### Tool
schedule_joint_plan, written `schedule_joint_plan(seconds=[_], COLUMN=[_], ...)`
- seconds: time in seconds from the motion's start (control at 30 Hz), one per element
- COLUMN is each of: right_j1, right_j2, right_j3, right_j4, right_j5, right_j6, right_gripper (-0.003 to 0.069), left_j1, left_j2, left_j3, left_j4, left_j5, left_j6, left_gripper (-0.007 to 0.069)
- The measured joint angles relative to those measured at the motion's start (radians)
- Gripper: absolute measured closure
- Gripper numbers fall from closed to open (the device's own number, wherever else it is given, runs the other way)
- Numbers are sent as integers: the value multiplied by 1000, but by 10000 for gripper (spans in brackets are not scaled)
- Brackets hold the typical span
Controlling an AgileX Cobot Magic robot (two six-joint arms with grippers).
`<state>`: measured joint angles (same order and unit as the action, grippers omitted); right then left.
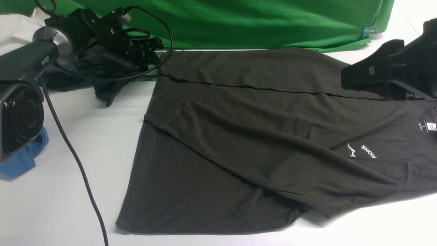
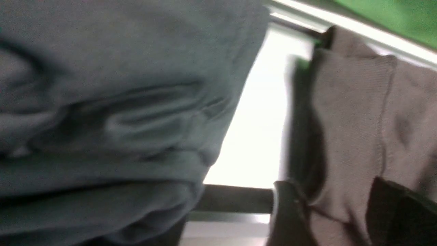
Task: Fold a long-sleeved shirt on a white desktop.
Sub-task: 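Grab the top left corner of the dark shirt with the left gripper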
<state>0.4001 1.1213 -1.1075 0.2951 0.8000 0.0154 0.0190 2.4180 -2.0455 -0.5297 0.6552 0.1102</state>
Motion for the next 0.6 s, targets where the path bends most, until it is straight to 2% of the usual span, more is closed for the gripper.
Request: schedule_joint_plan(seconds=[0.1, 0.3, 0.43, 0.6], right_j1=[0, 0, 0, 0], right_j2=[0, 0, 0, 0], right_j3=[0, 0, 0, 0], right_j4=[0, 0, 0, 0], right_j5=[0, 0, 0, -1], right_j6=[0, 0, 0, 0], right_gripper=[418, 418, 418, 418], left_j1=[0, 0, 0, -1], left_j2=[5, 36, 46, 46], left_j3=[-2, -1, -1, -1], left_j4=[-11, -63, -131, -148], left_j5=[-15, -19, -19, -23], left_j6=[21, 40, 105, 120], left_gripper=[234, 245, 286, 351])
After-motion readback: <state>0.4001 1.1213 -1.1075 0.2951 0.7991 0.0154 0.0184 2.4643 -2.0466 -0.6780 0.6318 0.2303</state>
